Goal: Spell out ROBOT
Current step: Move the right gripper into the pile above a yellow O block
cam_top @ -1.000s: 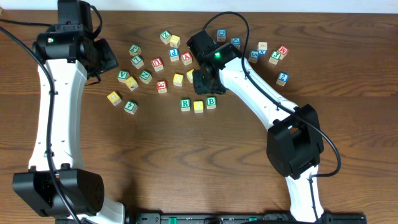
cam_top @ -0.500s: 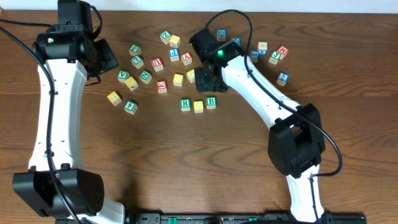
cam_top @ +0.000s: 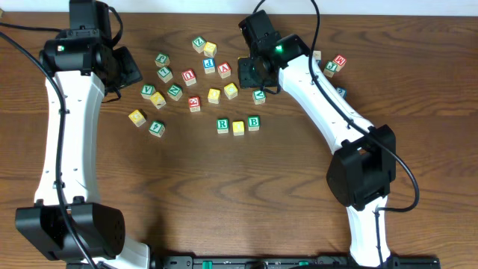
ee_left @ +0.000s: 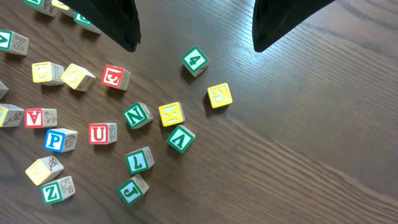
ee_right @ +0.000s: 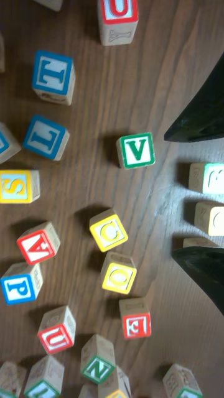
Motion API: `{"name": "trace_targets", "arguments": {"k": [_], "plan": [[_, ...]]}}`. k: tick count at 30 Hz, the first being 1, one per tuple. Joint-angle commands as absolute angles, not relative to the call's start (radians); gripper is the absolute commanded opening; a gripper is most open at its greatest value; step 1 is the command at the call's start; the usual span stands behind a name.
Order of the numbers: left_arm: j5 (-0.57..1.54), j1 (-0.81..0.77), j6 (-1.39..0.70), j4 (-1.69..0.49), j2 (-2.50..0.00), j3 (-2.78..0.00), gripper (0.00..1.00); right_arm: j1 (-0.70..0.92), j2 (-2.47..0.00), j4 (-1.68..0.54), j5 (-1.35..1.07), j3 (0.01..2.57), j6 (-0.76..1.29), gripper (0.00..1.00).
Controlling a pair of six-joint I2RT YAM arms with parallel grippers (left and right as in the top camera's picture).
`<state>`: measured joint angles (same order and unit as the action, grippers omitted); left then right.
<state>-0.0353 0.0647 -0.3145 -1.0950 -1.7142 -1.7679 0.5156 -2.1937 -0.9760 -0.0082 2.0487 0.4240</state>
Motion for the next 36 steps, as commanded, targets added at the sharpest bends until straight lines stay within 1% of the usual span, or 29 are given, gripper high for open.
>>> {"name": "trace_targets", "arguments": {"k": [1, 12, 19, 30, 36], "plan": [[-0.038, 0.066, -0.319, -1.095, -1.728, -1.771, 0.57, 0.522, -2.197, -0.957, -0.035, 2.068, 0.41, 0.49], [-0.038, 0.067, -0.309, -1.094, -1.728, -1.771, 0.57, 0.545, -2.201, -0.878, -0.067, 2.067, 0.421, 0.5], [-0.179, 0.068, -0.307, -1.093, -1.728, -1.771, 0.57, 0.583, -2.221, -0.824, -0.067, 2.067, 0.434, 0.49], [-0.184, 0.128, -0.308, -1.096, -1.728, -1.771, 0.57, 0.643, -2.304, -0.739, -0.065, 2.067, 0.479, 0.49], [-0.184, 0.133, -0.308, -1.099, -1.728, -1.771, 0.57, 0.659, -2.337, -0.717, -0.059, 2.067, 0.487, 0.49]]}}
